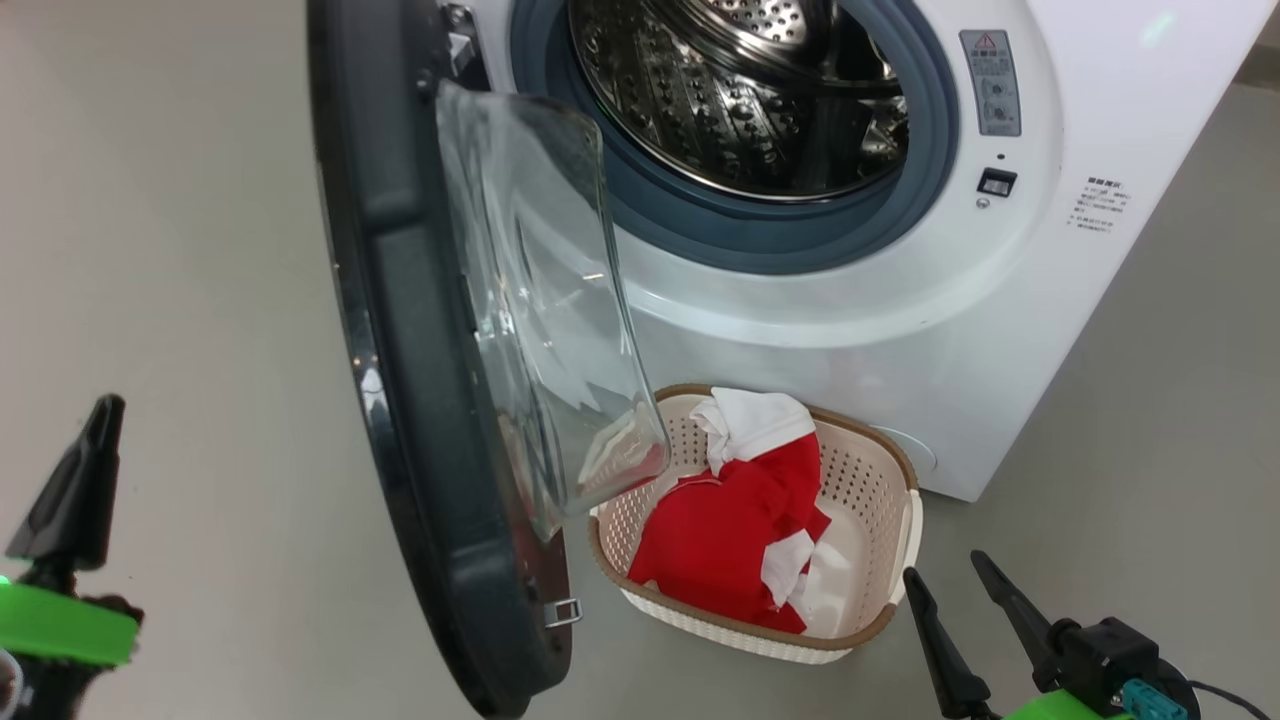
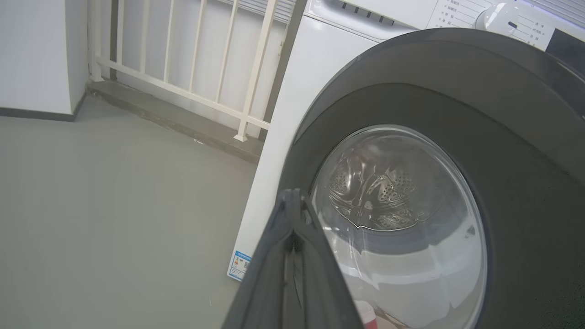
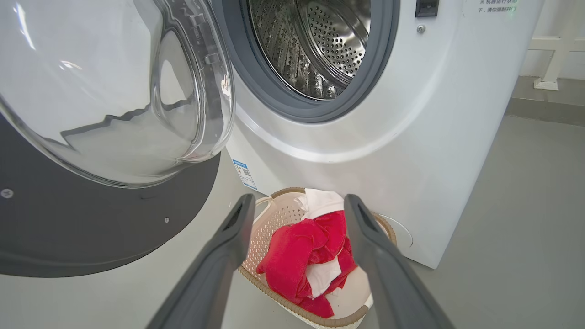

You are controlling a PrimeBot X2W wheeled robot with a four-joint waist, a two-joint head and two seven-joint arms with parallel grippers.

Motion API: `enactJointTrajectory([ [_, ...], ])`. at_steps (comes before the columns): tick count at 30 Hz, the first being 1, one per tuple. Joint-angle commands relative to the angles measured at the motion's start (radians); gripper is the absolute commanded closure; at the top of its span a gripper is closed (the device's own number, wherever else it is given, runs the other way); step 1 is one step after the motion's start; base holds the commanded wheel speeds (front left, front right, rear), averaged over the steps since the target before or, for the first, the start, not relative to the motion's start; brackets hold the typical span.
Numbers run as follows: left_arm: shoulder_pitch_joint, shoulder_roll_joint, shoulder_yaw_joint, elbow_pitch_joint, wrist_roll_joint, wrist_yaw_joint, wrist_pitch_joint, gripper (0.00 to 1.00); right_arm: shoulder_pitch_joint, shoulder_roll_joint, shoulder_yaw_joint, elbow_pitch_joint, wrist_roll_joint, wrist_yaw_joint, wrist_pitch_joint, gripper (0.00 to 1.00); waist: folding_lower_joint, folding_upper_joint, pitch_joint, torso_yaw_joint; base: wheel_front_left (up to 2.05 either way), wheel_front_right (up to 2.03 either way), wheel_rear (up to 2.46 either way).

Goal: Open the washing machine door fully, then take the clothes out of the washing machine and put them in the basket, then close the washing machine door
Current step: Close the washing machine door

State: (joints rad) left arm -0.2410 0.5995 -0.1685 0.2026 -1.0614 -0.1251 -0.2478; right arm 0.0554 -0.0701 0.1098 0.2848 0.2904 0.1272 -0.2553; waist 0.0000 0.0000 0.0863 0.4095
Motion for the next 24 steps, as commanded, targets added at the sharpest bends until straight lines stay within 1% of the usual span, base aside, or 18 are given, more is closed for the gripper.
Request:
enactJointTrajectory([
  [1, -0.067, 0.075, 0.021, -0.01, -0.054, -0.006, 0.013, 1.0, -0.04, -0.005, 0.023, -0.023, -0.009, 0.003, -0.006, 0.0, 0.0, 0.0, 0.01, -0.007, 0.0, 0.0, 0.0],
  [5, -0.128, 0.148, -0.048, -0.016, -0.255, -0.006, 0.108, 1.0, -0.051, -0.004, 0.02, -0.023, -0.011, 0.003, -0.006, 0.0, 0.0, 0.0, 0.024, -0.015, 0.0, 0.0, 0.0],
  [8, -0.165, 0.184, -0.076, -0.034, -0.384, -0.006, 0.194, 1.0, -0.056, -0.003, 0.018, -0.023, -0.013, 0.003, -0.006, 0.0, 0.0, 0.0, 0.033, -0.021, 0.0, 0.0, 0.0],
  [13, -0.199, 0.227, -0.085, -0.059, -0.521, -0.006, 0.33, 1.0, -0.062, 0.0, 0.018, -0.023, -0.017, 0.003, -0.006, 0.0, 0.0, 0.0, 0.045, -0.033, 0.0, 0.0, 0.0],
  [18, -0.222, 0.239, -0.038, -0.1, -0.633, -0.006, 0.478, 1.0, -0.072, 0.002, 0.015, -0.024, -0.02, 0.003, -0.006, 0.0, 0.0, 0.0, 0.059, -0.045, 0.0, 0.0, 0.0],
  [22, -0.225, 0.219, 0.02, -0.145, -0.682, -0.006, 0.585, 1.0, -0.077, 0.004, 0.011, -0.025, -0.022, 0.003, -0.006, 0.0, 0.0, 0.0, 0.067, -0.052, 0.0, 0.0, 0.0],
  [24, -0.223, 0.196, 0.055, -0.169, -0.705, -0.006, 0.637, 1.0, -0.079, 0.005, 0.01, -0.025, -0.023, 0.003, -0.006, 0.0, 0.0, 0.0, 0.07, -0.055, 0.0, 0.0, 0.0],
])
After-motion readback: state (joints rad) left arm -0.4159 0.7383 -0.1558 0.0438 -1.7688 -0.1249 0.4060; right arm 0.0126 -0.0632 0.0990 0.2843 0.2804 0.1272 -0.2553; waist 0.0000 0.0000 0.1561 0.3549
